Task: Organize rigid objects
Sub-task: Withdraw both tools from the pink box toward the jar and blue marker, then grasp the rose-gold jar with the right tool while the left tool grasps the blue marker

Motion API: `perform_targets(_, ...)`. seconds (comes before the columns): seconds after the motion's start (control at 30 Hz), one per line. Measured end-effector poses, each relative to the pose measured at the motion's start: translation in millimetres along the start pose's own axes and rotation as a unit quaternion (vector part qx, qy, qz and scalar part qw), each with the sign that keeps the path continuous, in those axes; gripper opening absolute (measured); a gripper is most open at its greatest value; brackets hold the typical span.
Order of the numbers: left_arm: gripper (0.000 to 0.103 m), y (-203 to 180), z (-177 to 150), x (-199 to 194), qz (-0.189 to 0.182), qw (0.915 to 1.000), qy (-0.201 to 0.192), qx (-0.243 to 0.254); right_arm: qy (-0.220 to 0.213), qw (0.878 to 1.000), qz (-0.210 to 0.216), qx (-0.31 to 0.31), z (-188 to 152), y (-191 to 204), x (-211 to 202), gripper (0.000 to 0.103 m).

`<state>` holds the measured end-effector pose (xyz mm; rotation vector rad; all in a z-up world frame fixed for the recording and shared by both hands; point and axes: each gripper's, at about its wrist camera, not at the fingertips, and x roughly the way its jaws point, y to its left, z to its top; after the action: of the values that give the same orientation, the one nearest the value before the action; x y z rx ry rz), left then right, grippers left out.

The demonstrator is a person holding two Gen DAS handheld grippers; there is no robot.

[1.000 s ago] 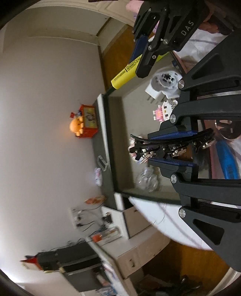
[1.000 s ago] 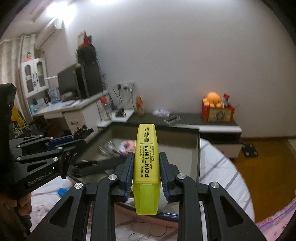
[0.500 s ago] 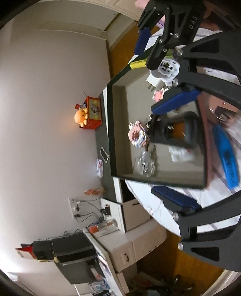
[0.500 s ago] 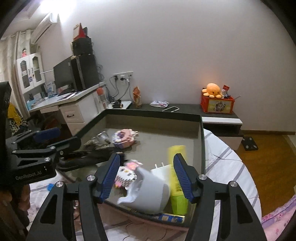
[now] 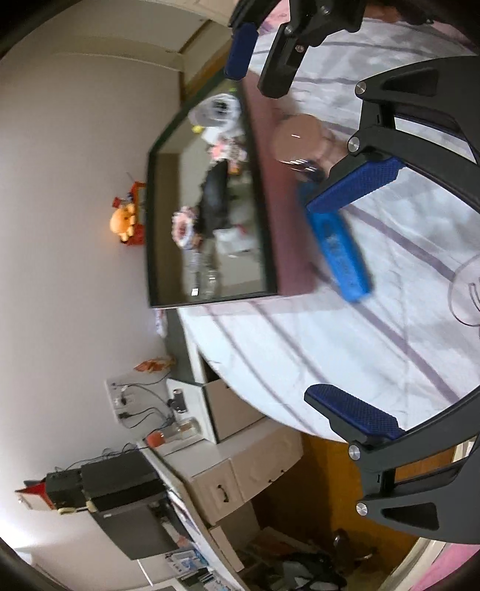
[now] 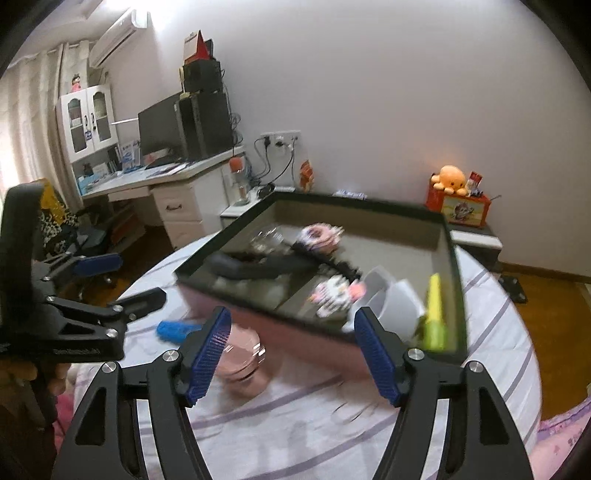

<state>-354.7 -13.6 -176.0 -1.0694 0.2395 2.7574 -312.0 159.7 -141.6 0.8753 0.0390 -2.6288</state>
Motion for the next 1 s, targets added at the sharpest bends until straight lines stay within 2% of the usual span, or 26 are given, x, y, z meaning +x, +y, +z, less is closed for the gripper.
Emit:
perform_targets(0.2,0.095,-1,-14,12,-0.014,0.9991,0.027,0.031,0.042,0.999,0.009,0.007,-17,17,18,0.071)
perform_targets(0.37,0.095,1,-16,25,-0.030,0.9980,0.042,0.037,0.078,0.996,0.027,0.023,-25,24,46,0.071)
perform_targets(0.43,0.095,-2,-16,32,-0.025,0.9974,0.050,0.044,0.088,0.995,0.031,0.030,-26,23,57,0.071)
perform_targets(0.47,0.095,-3,-16,36,-0.024,0.9970,0.055,0.049,0.093,0.995,0.033,0.030,-27,24,60,0.066)
perform_targets(0.5,0.095,-4,-16,39,-0.029,0.9965,0.059,0.052,0.098,0.994,0.033,0.032,-27,24,64,0.057)
perform_targets(0.57,0.095,-7,-16,45,-0.034,0.9958,0.062,0.058,0.102,0.993,0.036,0.037,-28,22,69,0.052)
perform_targets(0.73,0.095,-19,-10,57,-0.042,0.9933,0.073,0.079,0.106,0.992,0.053,0.039,-28,15,71,0.050)
perform_targets(0.83,0.094,-25,-7,61,-0.055,0.9924,0.076,0.080,0.107,0.993,0.044,0.030,-29,12,66,0.050)
perform_targets(0.87,0.084,-26,-7,61,-0.063,0.9919,0.076,0.079,0.106,0.993,0.041,0.031,-30,10,63,0.050)
perform_targets(0.9,0.069,-29,-7,60,-0.076,0.9910,0.077,0.079,0.106,0.993,0.038,0.032,-30,6,60,0.050)
perform_targets(1.0,0.056,-37,-9,58,-0.096,0.9888,0.079,0.083,0.104,0.994,0.027,0.037,-32,-5,52,0.050)
